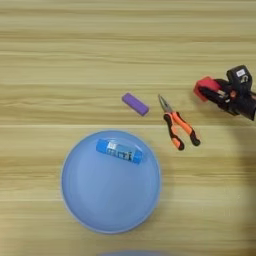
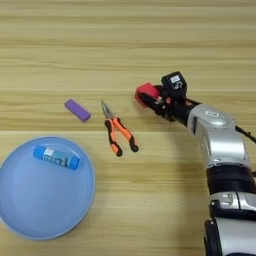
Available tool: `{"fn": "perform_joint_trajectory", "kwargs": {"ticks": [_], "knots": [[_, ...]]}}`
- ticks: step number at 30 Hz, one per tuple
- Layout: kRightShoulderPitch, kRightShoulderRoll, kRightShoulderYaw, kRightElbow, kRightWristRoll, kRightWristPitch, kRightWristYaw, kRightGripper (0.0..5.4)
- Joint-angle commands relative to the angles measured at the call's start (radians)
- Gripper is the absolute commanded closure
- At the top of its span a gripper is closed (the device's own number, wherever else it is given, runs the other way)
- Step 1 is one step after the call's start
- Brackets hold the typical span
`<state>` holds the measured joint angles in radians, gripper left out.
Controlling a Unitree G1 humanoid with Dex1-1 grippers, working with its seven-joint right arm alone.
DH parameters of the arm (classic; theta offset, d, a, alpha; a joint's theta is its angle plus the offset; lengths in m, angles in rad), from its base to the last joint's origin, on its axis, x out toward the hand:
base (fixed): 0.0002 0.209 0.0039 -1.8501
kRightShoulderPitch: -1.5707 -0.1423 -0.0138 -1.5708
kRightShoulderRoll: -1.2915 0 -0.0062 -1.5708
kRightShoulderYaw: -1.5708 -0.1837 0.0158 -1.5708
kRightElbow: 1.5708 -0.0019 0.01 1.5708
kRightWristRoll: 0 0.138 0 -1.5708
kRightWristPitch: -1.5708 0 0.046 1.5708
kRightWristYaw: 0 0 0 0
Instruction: Move the objects on the table
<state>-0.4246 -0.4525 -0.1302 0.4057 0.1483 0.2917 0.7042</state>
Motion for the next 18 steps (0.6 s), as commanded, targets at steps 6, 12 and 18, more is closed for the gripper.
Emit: {"fn": "perform_joint_trajectory", "kwargs": {"ticks": [6,12,18], "knots": [[-0.058,-0.029,-0.016,0.031,0.001,-0.069,-0.028,3.16],[-0.057,-0.022,-0.007,0.07,-0.002,-0.089,-0.029,3.16],[-0.053,-0.015,0.001,0.094,-0.006,-0.099,-0.029,3.16]]}}
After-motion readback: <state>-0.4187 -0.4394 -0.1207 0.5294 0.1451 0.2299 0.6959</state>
